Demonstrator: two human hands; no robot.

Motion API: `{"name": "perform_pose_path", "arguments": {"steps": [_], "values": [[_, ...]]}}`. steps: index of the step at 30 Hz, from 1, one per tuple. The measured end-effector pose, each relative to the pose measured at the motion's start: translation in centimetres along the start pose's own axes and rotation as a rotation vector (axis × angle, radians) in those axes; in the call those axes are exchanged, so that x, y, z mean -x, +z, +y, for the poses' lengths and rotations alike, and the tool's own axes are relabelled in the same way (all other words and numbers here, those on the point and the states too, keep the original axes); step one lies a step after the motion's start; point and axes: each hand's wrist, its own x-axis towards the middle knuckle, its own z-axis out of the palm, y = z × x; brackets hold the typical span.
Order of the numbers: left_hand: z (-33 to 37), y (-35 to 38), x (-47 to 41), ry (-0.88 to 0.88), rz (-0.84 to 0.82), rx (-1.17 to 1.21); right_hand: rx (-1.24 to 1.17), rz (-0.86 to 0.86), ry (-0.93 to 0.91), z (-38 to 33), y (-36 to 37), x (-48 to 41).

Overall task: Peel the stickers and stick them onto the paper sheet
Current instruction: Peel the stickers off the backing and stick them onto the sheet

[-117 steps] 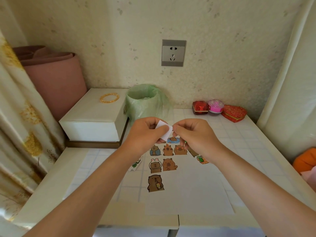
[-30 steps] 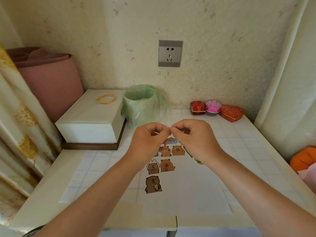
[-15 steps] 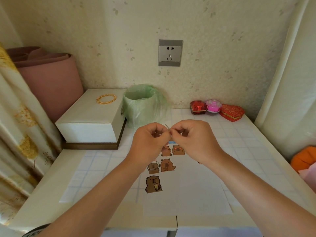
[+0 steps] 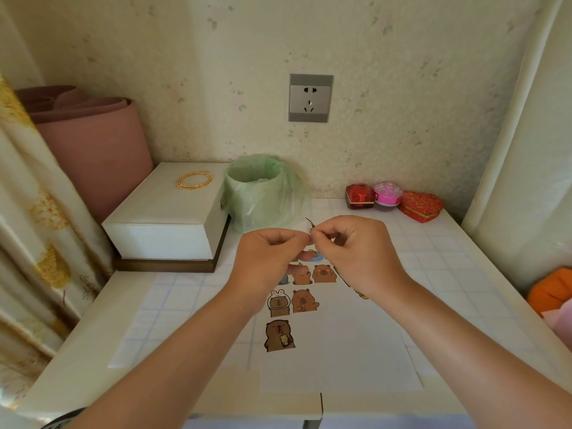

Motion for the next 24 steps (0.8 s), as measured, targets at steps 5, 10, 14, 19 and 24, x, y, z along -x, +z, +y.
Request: {"name": "perform_pose_path", "arguments": {"steps": [5, 10, 14, 19, 24], "values": [[-0.16, -0.11, -0.09, -0.011, 0.008, -0.071, 0.225, 0.015, -0.156, 0.17, 0.36, 0.19], [-0.44, -0.17, -0.16, 0.021, 0.037, -0.184, 0.236, 0.01, -0.163, 0.2, 0.87, 0.45], [-0.56, -0.1, -0.1, 0.049, 0.047, -0.22, 0.2, 0.005, -0.126, 0.25, 0.89, 0.42], [-0.52, 0.04, -0.12, 0.062, 0.05, -0.203, 0.048, -0.005, 0.024, 0.03, 1.0, 0.44], [-0.27, -0.13, -0.35, 0.028, 0.005, -0.119, -0.217, -0.025, 0.214, -0.65, 0.6, 0.28]]}}
